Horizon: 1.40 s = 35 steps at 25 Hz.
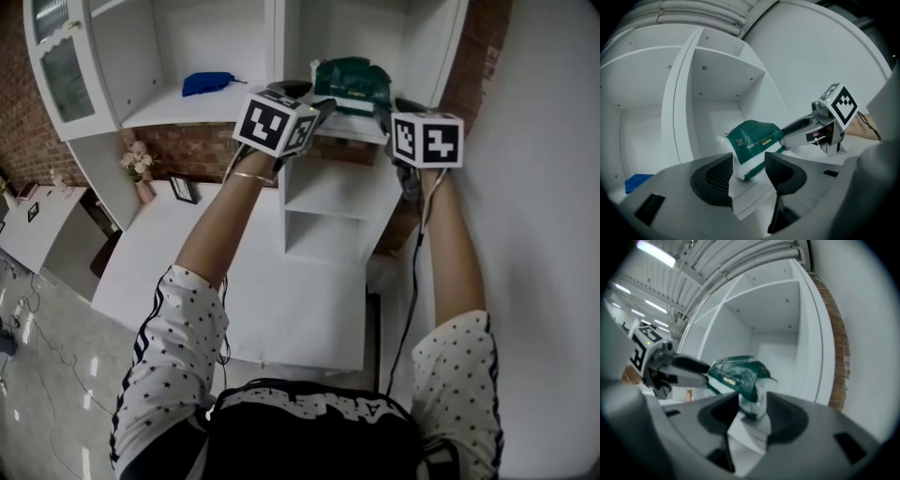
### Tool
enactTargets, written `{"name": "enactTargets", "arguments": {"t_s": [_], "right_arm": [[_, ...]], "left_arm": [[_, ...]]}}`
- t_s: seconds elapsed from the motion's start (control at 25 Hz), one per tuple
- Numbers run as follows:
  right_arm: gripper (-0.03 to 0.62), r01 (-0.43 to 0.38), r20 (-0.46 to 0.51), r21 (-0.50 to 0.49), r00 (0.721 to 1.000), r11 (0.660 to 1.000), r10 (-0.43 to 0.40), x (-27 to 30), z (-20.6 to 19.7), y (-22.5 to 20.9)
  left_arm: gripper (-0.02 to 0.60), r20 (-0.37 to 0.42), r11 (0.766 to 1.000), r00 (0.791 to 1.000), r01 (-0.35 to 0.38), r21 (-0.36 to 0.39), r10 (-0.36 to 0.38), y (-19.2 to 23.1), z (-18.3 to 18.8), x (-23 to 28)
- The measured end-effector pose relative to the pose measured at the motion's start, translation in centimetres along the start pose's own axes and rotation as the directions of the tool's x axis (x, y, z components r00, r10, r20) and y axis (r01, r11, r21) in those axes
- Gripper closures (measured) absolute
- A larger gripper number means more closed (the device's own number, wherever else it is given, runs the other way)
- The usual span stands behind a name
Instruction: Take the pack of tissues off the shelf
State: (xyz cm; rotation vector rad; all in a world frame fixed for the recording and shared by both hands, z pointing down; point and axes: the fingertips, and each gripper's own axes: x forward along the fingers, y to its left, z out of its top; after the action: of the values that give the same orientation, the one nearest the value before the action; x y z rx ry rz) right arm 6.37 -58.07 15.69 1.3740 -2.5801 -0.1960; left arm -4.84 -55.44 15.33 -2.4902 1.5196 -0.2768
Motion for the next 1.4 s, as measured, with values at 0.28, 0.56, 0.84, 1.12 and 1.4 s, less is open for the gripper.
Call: {"name": "enactTargets", "arguments": {"t_s": [0.28,0.56,0.84,1.12,1.4], "right_arm": [[0.434,-0.017,-0.011,0.017,1.000,1.000,0.017,0.2,-0.4,0.0],[0.467,-0.040,-0.015,0.038,0.999,0.998,0.041,0.2,-0.6,0.0],[0.497,-0.029,-0.004,0.032,1.000,0.999,0.029,0.0,-0.5,0.1],[0.517,-0.015,0.032,0.011,0.999,1.000,0.015,-1.0,-0.1,0.7],[0.523,-0.010,0.062,-0.002,0.998,1.000,0.010,-2.1,0.0,1.1]], "left_arm": [[0.349,-0.017,0.999,0.999,-0.028,0.019,0.029,0.0,0.1,0.4],[0.427,-0.004,0.999,0.999,-0.035,-0.035,0.035,0.7,0.4,0.0],[0.526,-0.009,0.997,0.997,-0.074,-0.030,0.074,1.5,0.1,-0.2],[0.546,0.011,0.993,0.994,-0.112,0.030,0.112,1.0,0.2,-1.0],[0.546,0.047,0.992,0.992,-0.122,0.024,0.120,0.4,0.5,-2.0]]}}
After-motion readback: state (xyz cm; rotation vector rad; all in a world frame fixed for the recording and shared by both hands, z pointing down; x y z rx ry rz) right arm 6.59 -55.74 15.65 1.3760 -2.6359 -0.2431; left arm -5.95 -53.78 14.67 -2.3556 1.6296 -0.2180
